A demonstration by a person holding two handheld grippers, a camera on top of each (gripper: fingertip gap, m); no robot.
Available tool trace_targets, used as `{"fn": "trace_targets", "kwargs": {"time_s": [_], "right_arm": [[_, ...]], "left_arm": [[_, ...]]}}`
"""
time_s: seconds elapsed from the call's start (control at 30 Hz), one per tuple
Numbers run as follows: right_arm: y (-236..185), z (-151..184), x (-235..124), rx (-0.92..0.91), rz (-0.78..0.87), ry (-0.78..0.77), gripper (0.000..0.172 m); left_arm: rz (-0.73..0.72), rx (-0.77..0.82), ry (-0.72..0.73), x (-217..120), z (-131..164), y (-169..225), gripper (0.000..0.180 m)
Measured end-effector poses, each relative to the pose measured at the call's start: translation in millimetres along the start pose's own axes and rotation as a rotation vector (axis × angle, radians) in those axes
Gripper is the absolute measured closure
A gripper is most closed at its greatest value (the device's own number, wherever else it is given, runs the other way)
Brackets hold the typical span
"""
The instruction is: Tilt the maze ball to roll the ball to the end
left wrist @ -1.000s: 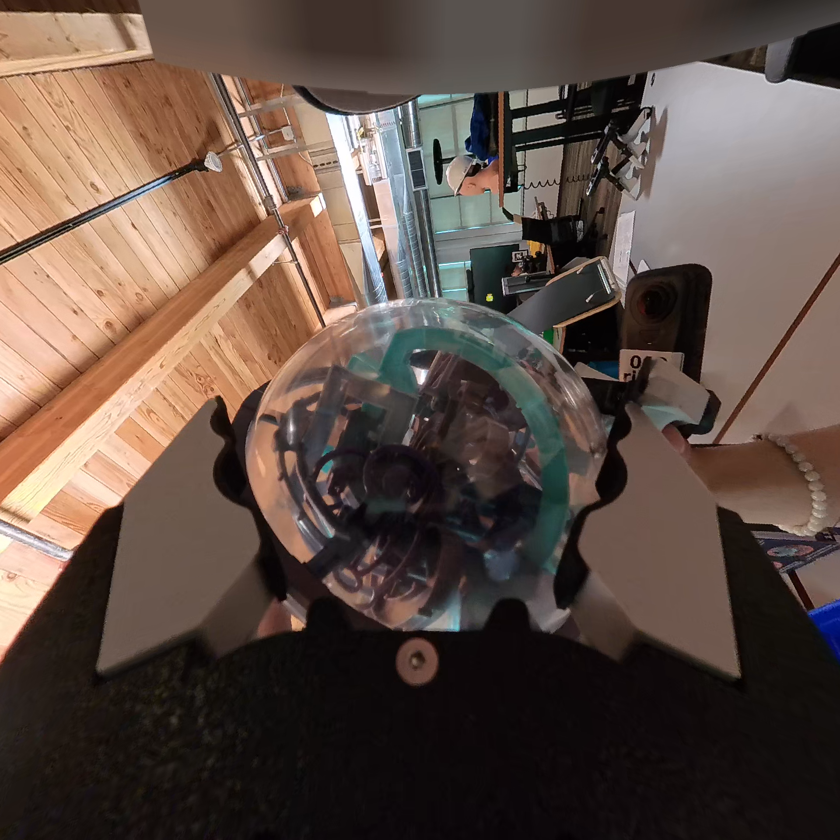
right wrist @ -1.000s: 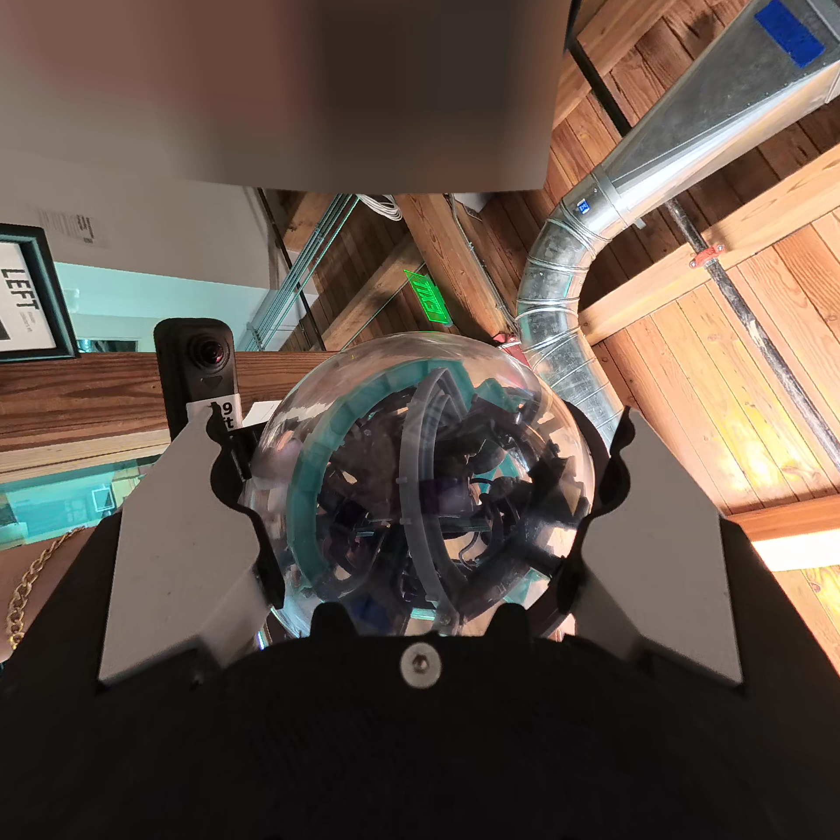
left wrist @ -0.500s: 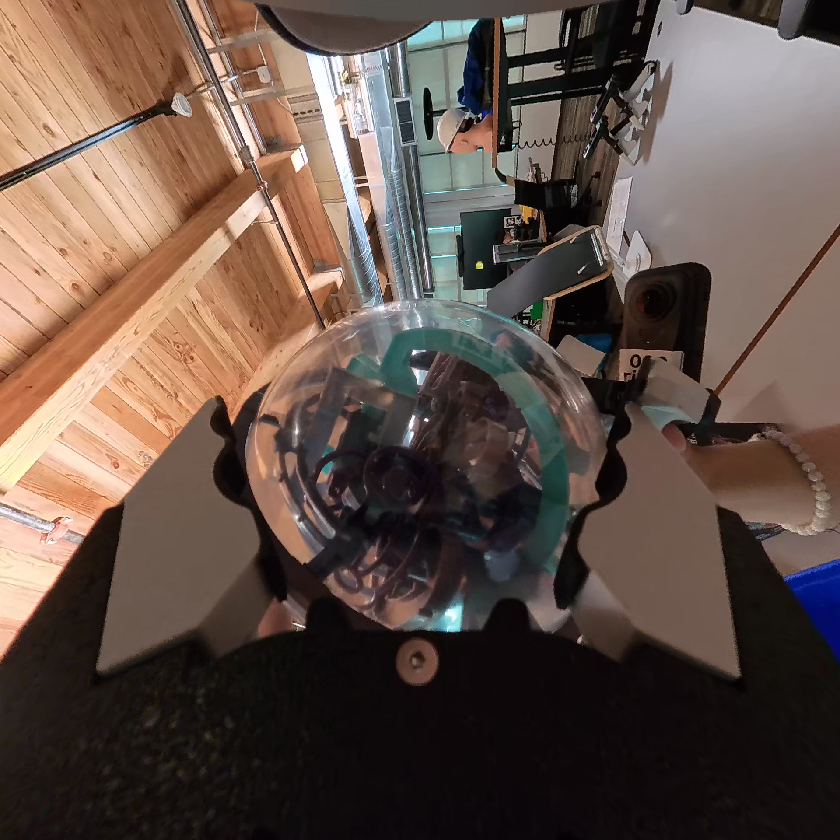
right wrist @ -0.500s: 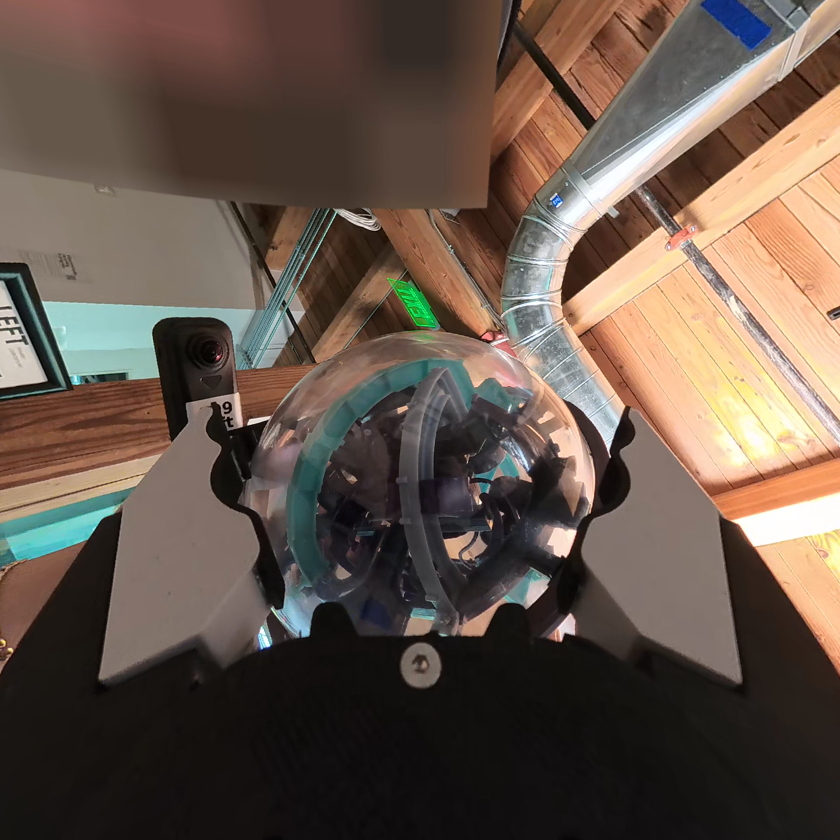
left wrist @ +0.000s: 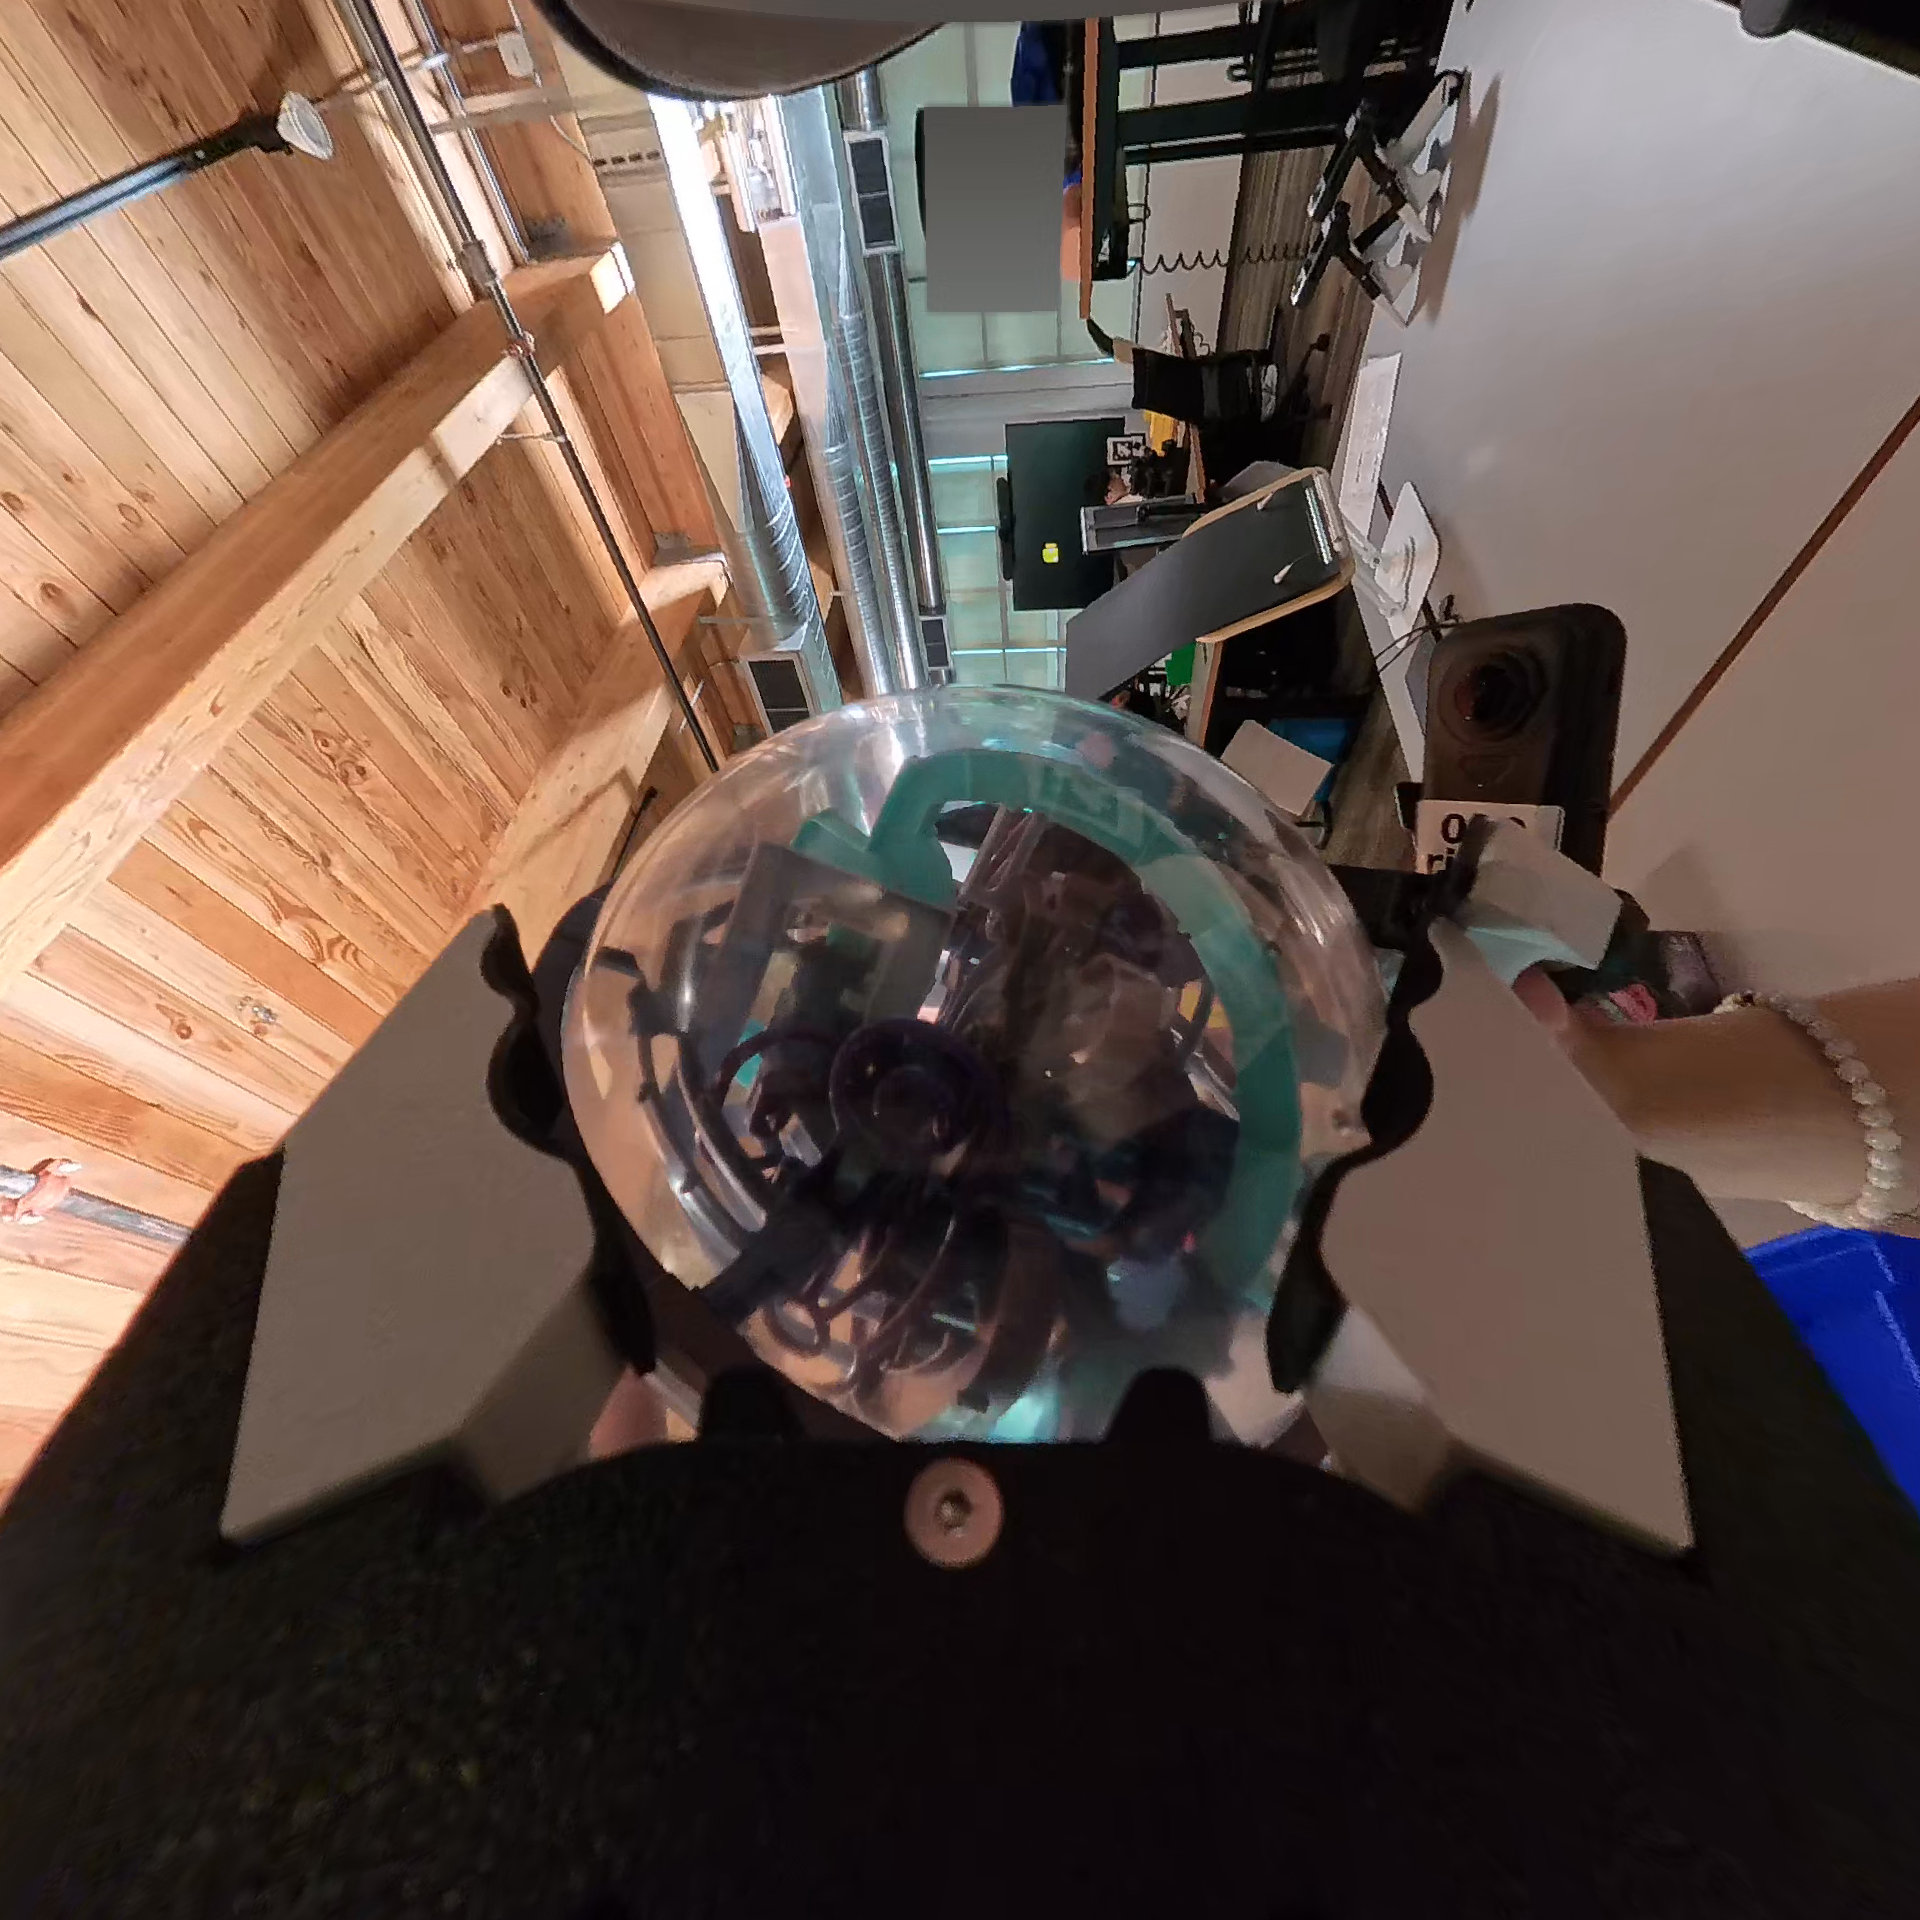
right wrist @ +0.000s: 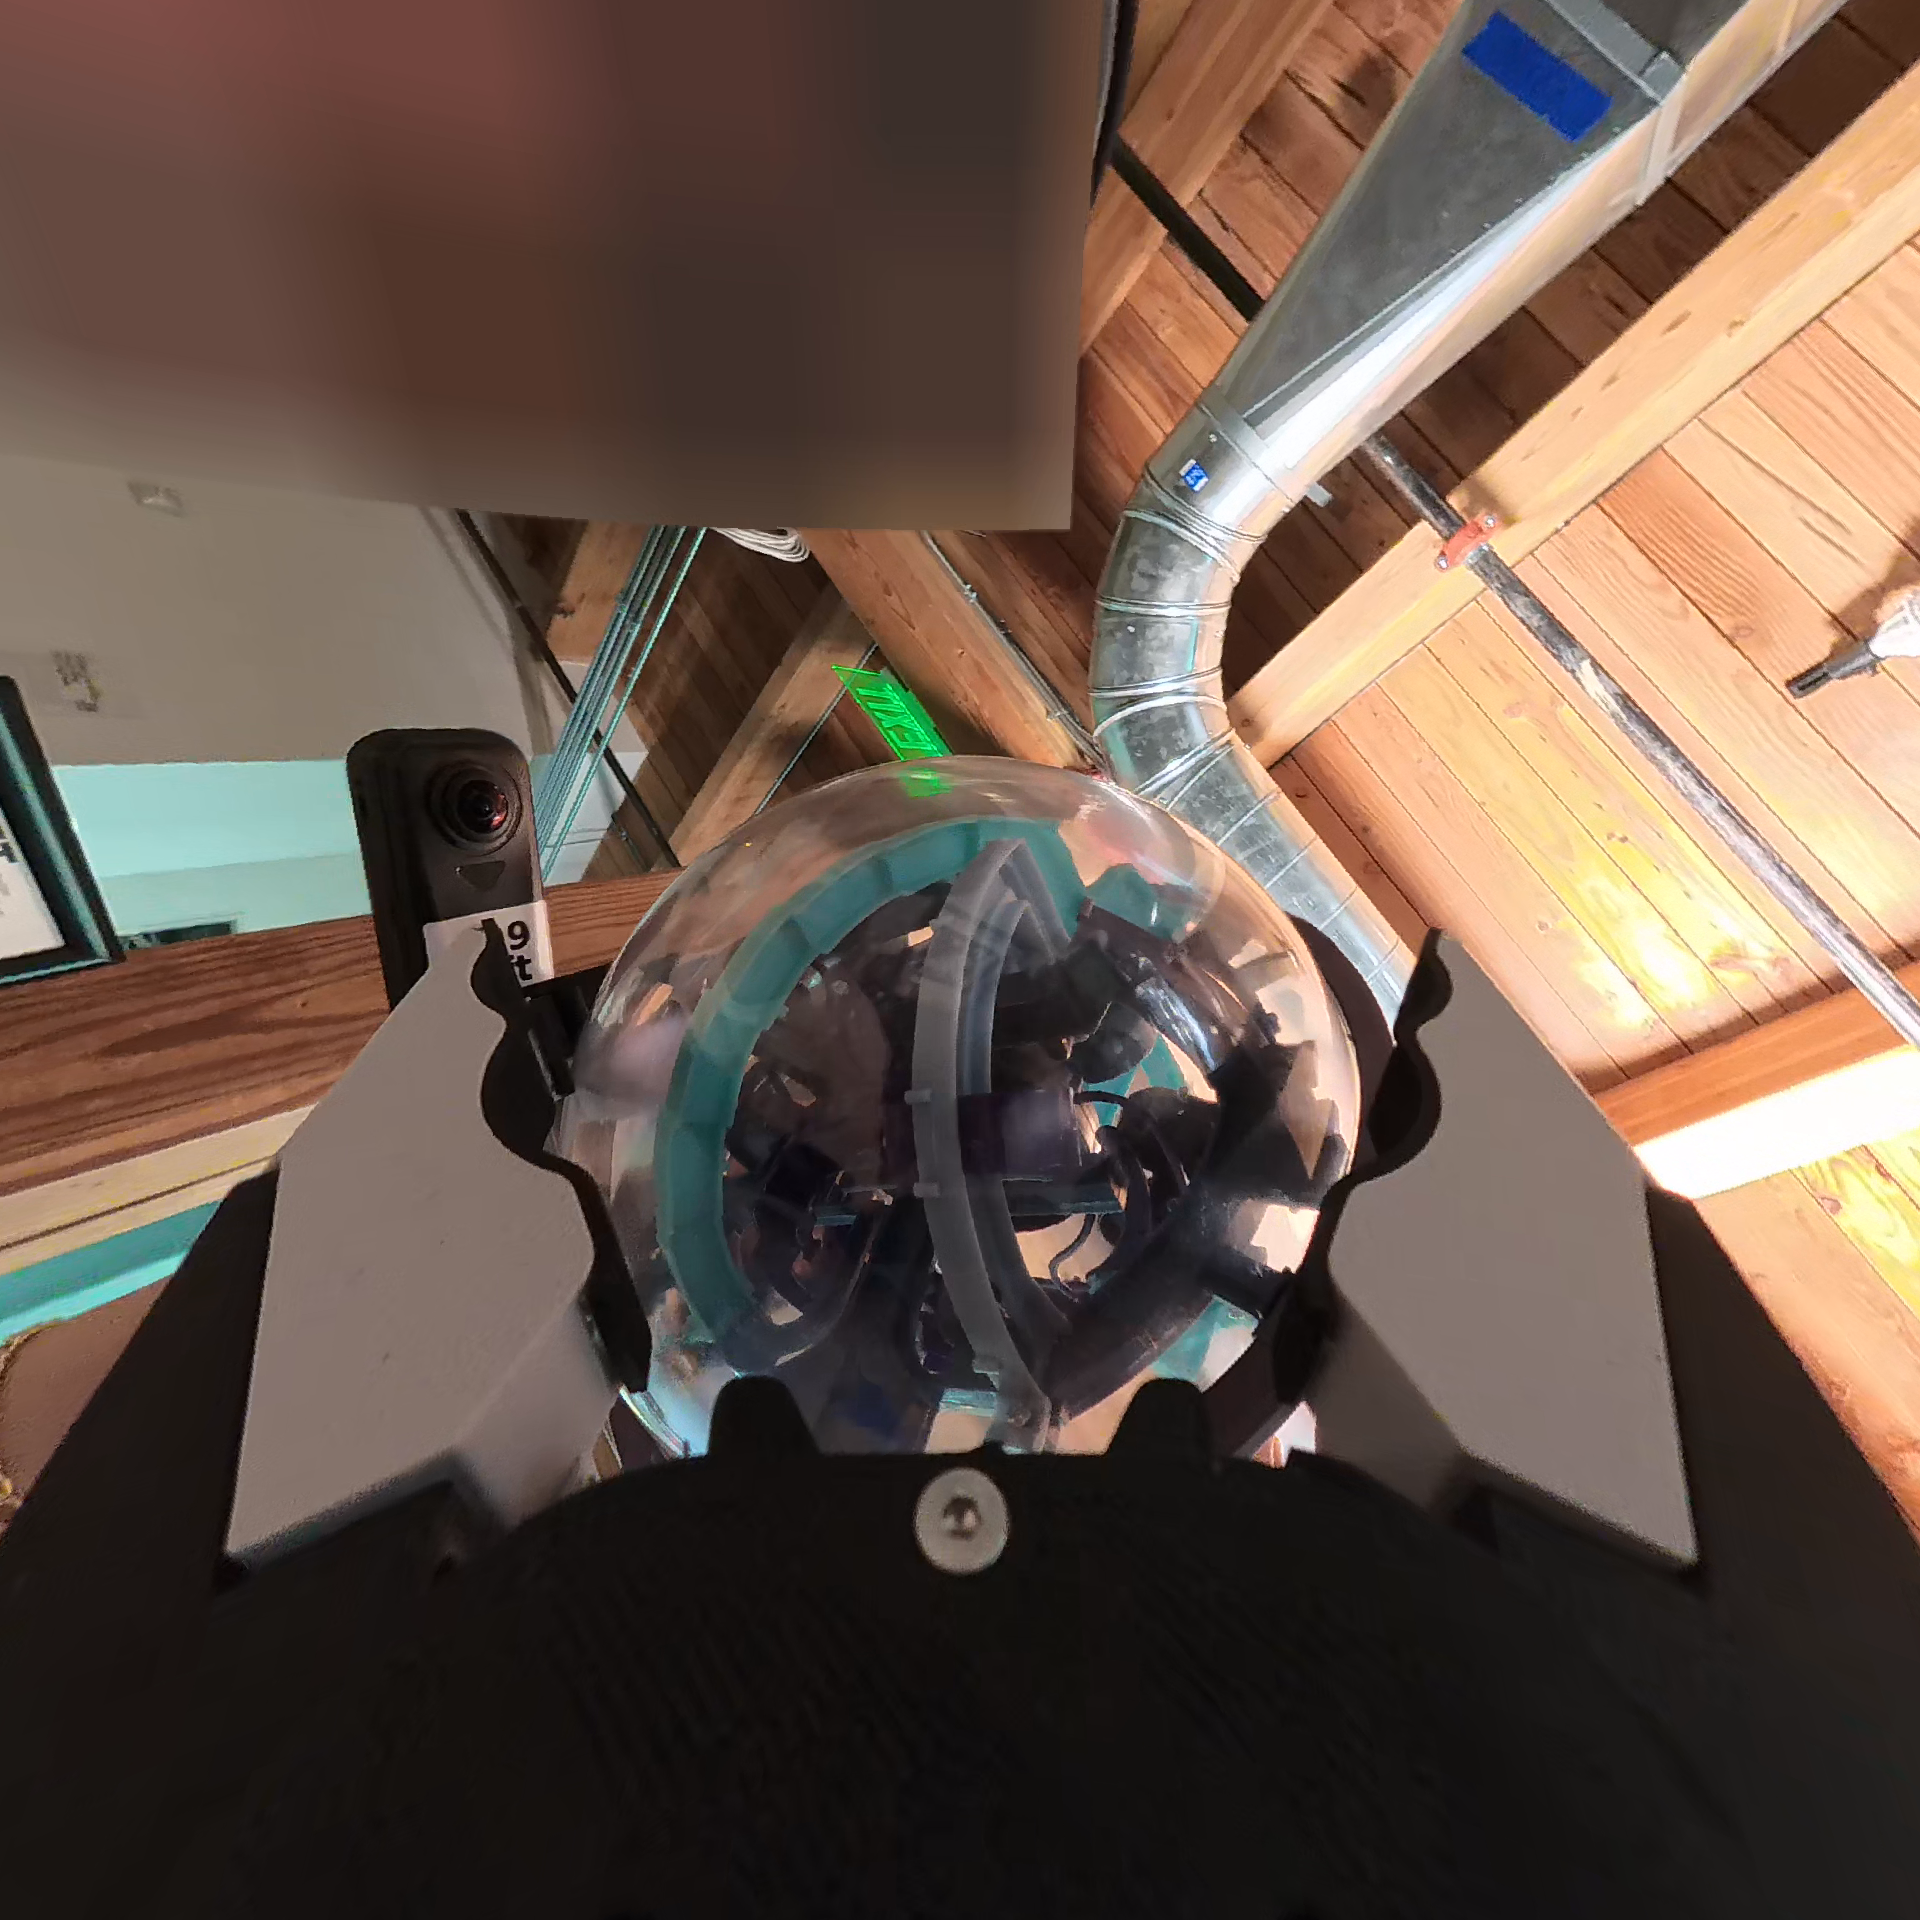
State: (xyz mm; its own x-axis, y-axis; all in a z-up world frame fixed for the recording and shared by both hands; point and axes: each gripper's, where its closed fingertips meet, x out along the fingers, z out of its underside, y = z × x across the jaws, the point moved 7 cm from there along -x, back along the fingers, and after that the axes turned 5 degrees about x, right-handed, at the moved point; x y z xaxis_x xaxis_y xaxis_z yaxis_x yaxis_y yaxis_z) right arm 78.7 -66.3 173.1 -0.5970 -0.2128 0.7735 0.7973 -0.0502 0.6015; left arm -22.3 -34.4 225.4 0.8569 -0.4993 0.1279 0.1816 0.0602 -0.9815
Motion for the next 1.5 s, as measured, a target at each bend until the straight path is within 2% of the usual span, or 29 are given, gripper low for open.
{"fn": "trace_targets", "kwargs": {"time_s": [0.53,0.6,0.73,0.8,0.97,1.1,1.3,1.5], "right_arm": [[10.3,9.4,-13.4,0.057,0.068,-0.031,0.015],[27.2,31.5,-19.8,0.156,0.171,-0.100,0.015],[49.7,87.3,-49.5,0.344,0.399,-0.343,0.014],[42.4,92.1,-59.1,0.308,0.390,-0.385,0.014],[19.3,80.9,-72.7,0.193,0.317,-0.334,0.014],[10.8,77.0,-76.5,0.151,0.284,-0.336,0.015],[-2.5,71.4,-73.9,0.078,0.226,-0.331,0.014],[-9.0,61.3,-62.9,0.031,0.150,-0.262,0.015]], "left_arm": [[0.006,-0.091,-0.044,7.4,18.7,4.5,0.027],[-0.006,-0.234,-0.090,10.6,48.8,-2.0,0.028],[0.012,-0.633,-0.243,8.4,134.0,5.4,0.026],[0.022,-0.674,-0.236,2.6,146.3,19.0,0.025],[0.043,-0.557,-0.140,-4.1,134.4,42.1,0.025],[0.042,-0.523,-0.104,-7.9,130.6,50.8,0.025],[0.028,-0.460,-0.027,-16.9,122.2,57.1,0.025],[-0.004,-0.355,0.012,-21.9,102.9,53.3,0.025]]}}
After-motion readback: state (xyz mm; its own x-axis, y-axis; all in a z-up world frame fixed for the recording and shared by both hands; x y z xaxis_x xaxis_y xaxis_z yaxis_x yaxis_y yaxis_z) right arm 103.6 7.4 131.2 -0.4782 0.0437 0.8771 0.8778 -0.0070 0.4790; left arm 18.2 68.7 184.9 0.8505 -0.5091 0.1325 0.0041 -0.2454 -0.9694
